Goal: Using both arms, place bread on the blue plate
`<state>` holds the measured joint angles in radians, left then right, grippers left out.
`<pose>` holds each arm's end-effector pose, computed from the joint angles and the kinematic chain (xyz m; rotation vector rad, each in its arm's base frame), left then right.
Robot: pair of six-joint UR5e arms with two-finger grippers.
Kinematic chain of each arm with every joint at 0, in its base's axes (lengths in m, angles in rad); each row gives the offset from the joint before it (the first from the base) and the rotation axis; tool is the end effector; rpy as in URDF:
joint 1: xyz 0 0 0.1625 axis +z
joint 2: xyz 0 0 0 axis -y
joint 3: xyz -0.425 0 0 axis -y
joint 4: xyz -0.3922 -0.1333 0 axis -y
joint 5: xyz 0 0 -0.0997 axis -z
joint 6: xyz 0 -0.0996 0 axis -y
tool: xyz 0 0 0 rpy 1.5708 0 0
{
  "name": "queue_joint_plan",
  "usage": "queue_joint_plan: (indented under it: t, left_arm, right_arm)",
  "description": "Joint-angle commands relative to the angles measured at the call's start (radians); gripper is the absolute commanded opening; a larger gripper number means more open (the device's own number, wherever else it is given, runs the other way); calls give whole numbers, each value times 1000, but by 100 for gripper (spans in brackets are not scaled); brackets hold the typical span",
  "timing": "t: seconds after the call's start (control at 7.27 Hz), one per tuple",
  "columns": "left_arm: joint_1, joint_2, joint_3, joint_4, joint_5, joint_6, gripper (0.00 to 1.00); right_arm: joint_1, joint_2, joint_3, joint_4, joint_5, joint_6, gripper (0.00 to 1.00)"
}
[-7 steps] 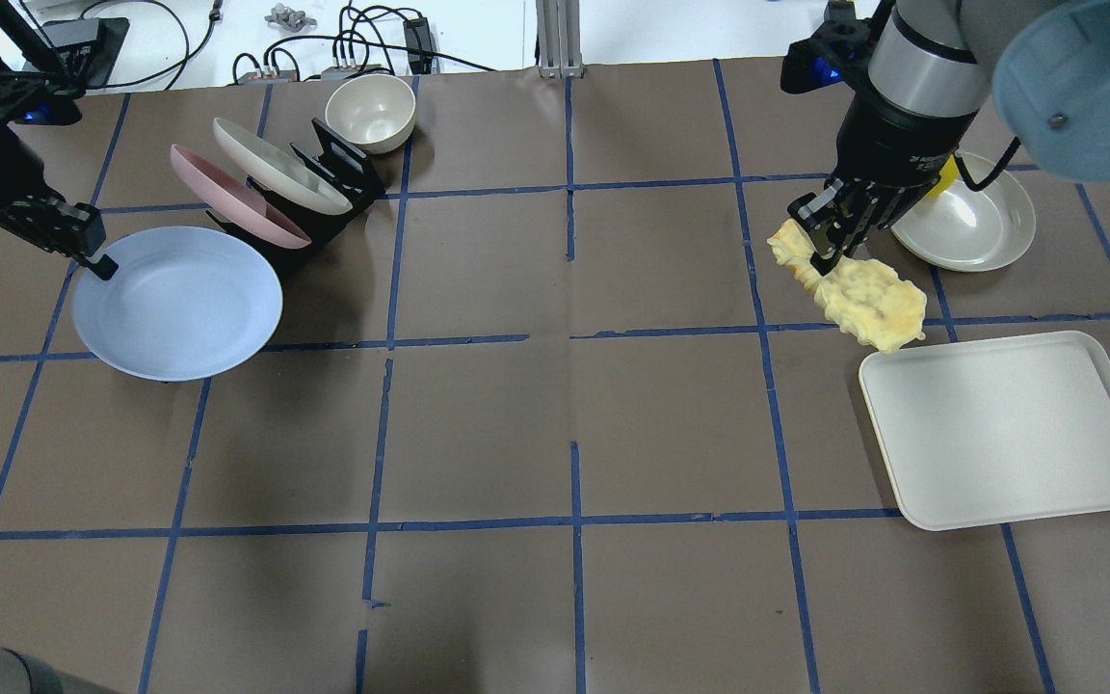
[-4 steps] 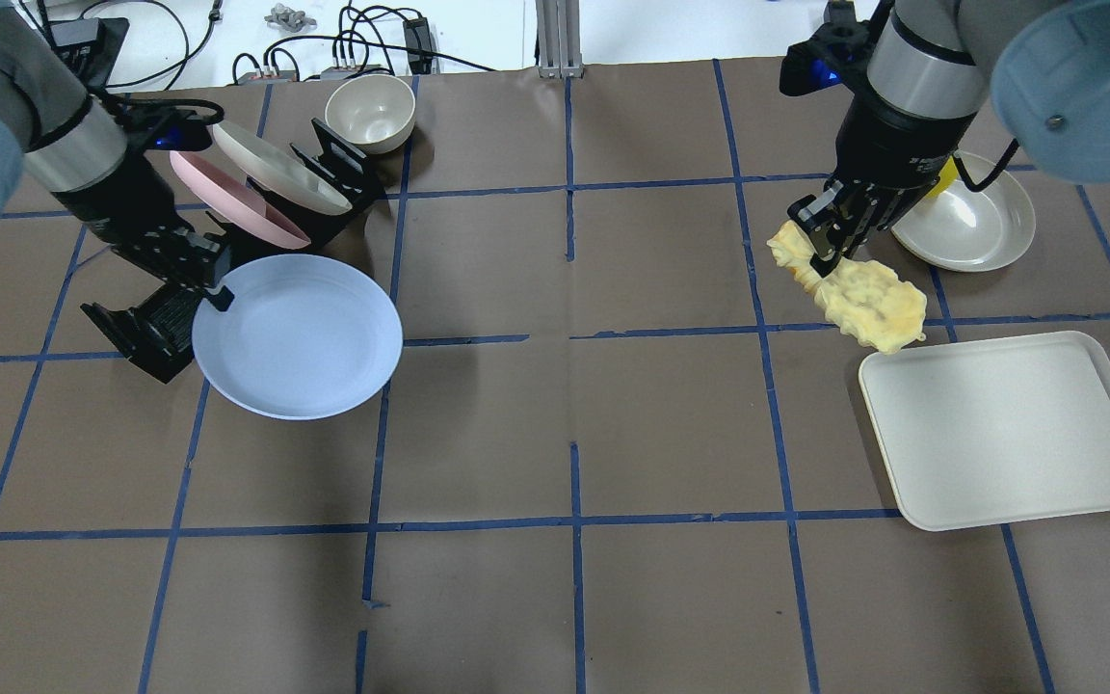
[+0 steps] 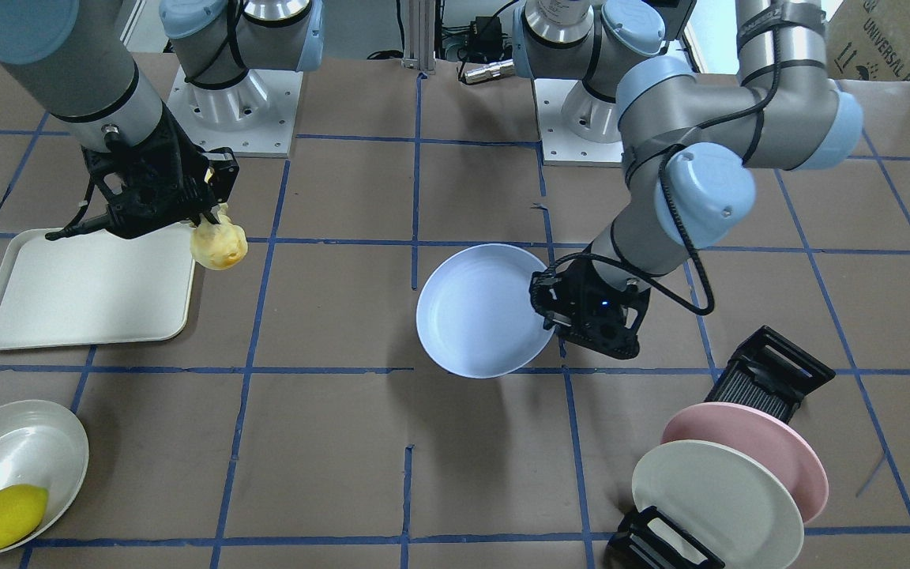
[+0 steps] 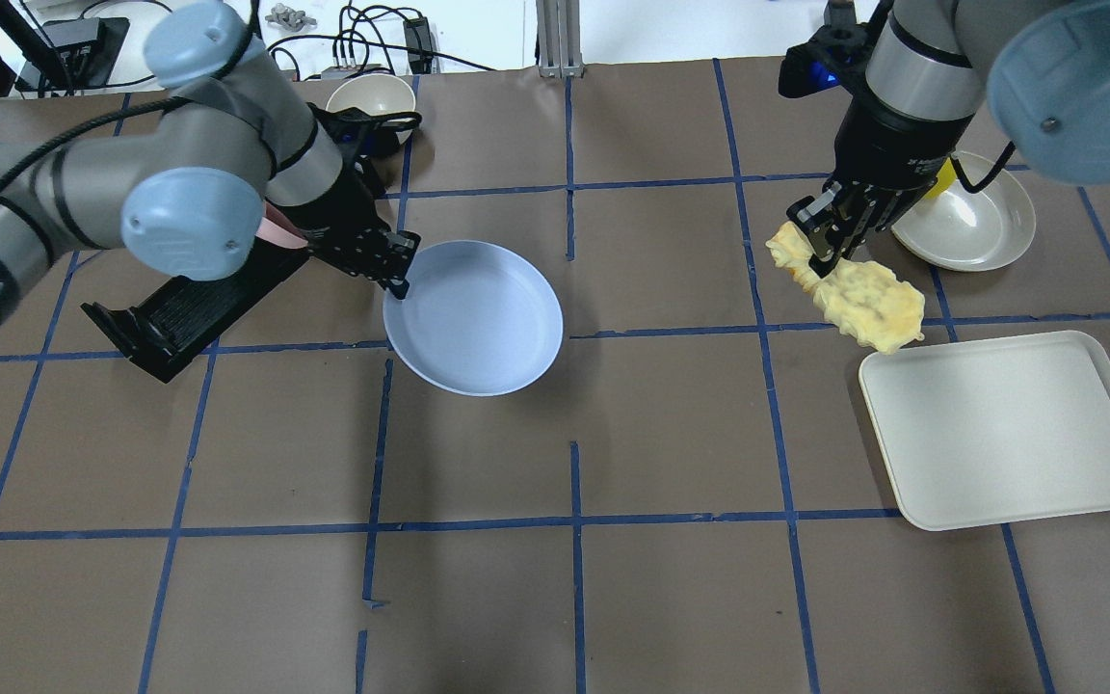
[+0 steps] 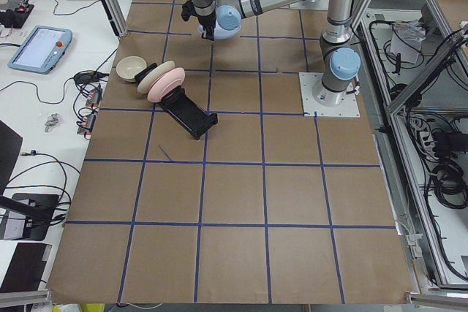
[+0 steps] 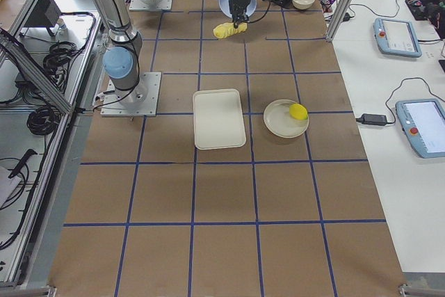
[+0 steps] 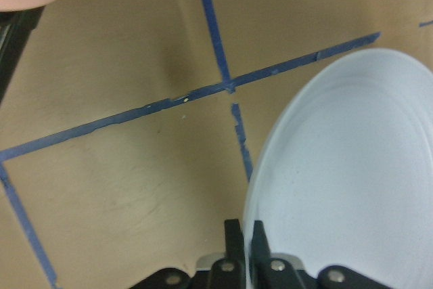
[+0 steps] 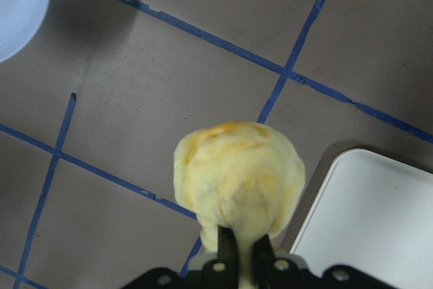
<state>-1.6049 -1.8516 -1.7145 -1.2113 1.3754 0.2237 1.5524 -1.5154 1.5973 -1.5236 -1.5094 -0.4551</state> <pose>-0.1719 -0.5628 0.3053 -0.3687 -2.9170 -0.0679 0.1302 -0.5030 0.4433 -0.6542 2.9760 0.1695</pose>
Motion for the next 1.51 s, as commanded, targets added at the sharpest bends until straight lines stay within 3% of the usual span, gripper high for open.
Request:
queue_joint_plan:
  t: [0.0, 0.41, 0.55, 0.69, 0.83, 0.96, 1.24, 1.38]
  left_arm:
    - [-94, -96, -4, 151, -1, -124, 6]
    - [-128, -176, 0, 265, -37, -178, 6]
    - [-132, -179, -4, 286, -38, -184, 25]
    - [-132, -167, -5, 300, -29, -182, 92]
    - [-112, -140, 16, 282, -18, -179, 100]
    - [-81, -103, 16, 263, 23, -179, 100]
    - [17, 36, 26, 57, 37, -162, 100]
    - [40, 104, 29, -38, 84, -152, 100]
  right_arm:
    - [0, 0, 1, 2, 11, 7, 12]
    - [1, -3, 0, 0, 14, 10, 16]
    - [8, 1, 0, 0, 17, 15, 16]
    - [18, 11, -5, -6, 18, 18, 16]
    - [46, 24, -13, -10, 18, 21, 16]
    - [79, 30, -17, -27, 20, 41, 17]
    - [130, 107, -19, -122, 20, 68, 17]
    - [170, 151, -14, -171, 103, 114, 17]
